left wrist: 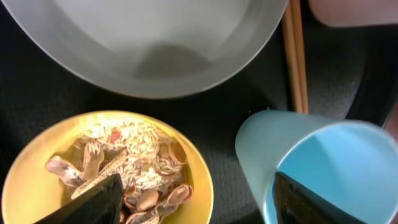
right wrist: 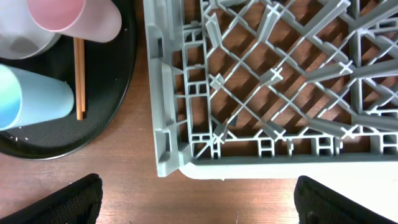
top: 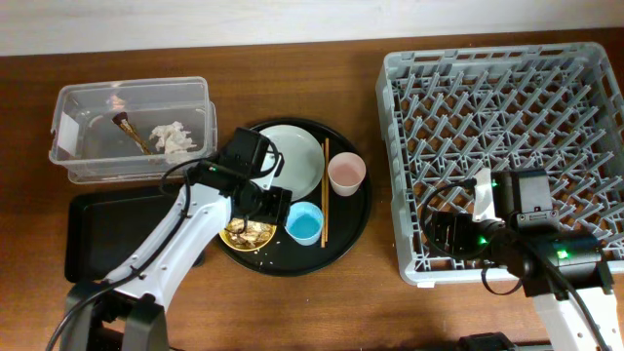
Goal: Sort waste into correct bins and load items into the dishwasher rack
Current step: 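Grasp the yellow bowl rim with the left gripper and lift it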
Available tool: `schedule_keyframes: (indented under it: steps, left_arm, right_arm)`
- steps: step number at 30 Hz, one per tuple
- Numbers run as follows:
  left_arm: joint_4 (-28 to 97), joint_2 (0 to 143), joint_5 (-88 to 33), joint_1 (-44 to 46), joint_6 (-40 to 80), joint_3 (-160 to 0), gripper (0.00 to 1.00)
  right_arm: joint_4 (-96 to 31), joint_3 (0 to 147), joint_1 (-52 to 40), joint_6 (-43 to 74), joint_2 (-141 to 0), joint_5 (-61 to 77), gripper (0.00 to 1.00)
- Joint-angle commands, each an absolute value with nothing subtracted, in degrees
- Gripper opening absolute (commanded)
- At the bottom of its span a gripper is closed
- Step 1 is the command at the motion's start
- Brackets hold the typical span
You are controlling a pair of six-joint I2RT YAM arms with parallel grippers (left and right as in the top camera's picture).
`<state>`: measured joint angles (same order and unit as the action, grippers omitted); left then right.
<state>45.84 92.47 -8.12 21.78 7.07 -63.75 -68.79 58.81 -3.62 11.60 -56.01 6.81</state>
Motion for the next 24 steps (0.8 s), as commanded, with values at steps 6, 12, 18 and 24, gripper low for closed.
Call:
schedule_keyframes:
  steps: [6, 12, 18, 24]
  left_arm:
    - [42.02, 91.92, -9.02, 21.76, 11.84, -62.17, 0.69]
    - [39.05, 91.68, -15.51, 21.58, 11.94, -62.19, 0.69]
    - [36.49, 91.92, -5.48, 21.61, 16.38, -62.33, 0.61]
    - [38.5, 96.42, -5.13, 22.02, 17.34, -61.89, 0.61]
  right_arm:
    - [-68.82, 59.7, -3.25, 11.18, -55.77, 7.09, 0.98]
    - [-68.84, 59.7, -3.25, 11.18, -55.77, 7.09, 0.98]
    - [-68.82, 59.7, -3.25, 11.18, -55.77, 7.09, 0.98]
    - [-68.82, 59.7, -3.25, 11.18, -55.77, 7.09, 0.99]
